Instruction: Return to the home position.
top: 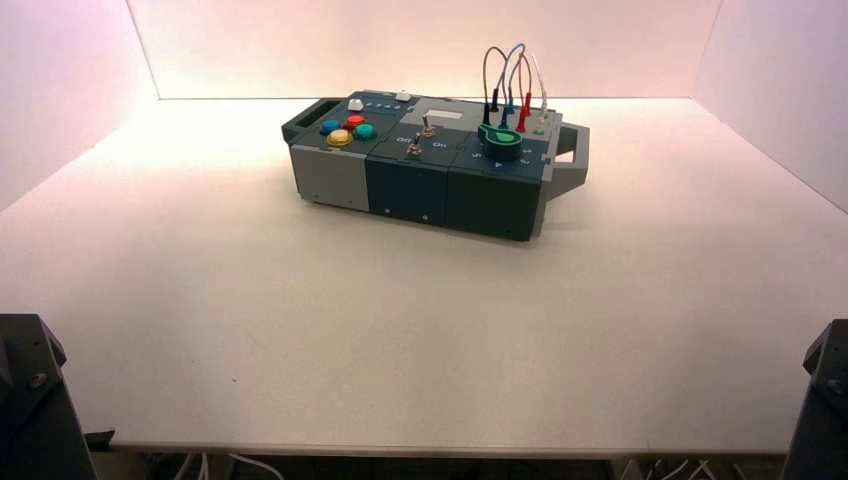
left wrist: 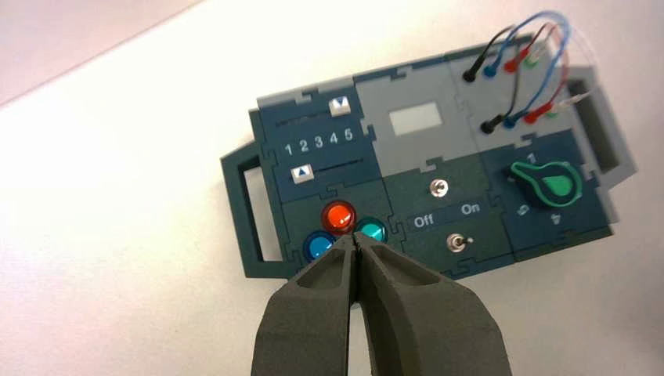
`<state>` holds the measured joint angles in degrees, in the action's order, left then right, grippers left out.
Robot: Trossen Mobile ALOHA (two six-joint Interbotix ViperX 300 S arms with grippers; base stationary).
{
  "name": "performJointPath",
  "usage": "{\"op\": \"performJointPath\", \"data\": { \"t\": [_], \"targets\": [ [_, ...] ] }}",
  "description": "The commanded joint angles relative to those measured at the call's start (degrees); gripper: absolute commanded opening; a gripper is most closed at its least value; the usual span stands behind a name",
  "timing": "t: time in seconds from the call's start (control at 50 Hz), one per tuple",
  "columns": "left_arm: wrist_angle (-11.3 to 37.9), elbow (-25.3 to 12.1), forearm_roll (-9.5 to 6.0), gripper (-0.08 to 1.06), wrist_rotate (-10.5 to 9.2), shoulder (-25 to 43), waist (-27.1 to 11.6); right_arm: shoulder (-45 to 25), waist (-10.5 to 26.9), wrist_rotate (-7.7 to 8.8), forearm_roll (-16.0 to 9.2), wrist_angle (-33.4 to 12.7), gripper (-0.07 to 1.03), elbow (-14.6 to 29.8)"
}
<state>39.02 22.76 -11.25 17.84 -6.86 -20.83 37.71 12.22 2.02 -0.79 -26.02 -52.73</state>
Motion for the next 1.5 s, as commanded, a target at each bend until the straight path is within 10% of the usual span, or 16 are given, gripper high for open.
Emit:
{"op": "performJointPath", "data": {
  "t": [0.02, 1.14, 1.5],
  "targets": [
    [-2.2, 1.3, -0.09, -0.03, -0.09, -5.3, 0.5, 1.8, -0.4, 0.18, 0.8, 0.2, -0.02, 1.6],
    [-19.4, 31.7, 0.18, -0.03, -1.32, -37.3, 16.3, 16.1, -5.7, 0.00, 0.5, 8.0, -0.01, -8.7],
    [-24.3, 40.6, 0.35, -0.03, -1.23, -49.3, 20.4, 20.4, -6.4, -0.18, 0.5, 19.9, -0.02, -15.3]
  ]
}}
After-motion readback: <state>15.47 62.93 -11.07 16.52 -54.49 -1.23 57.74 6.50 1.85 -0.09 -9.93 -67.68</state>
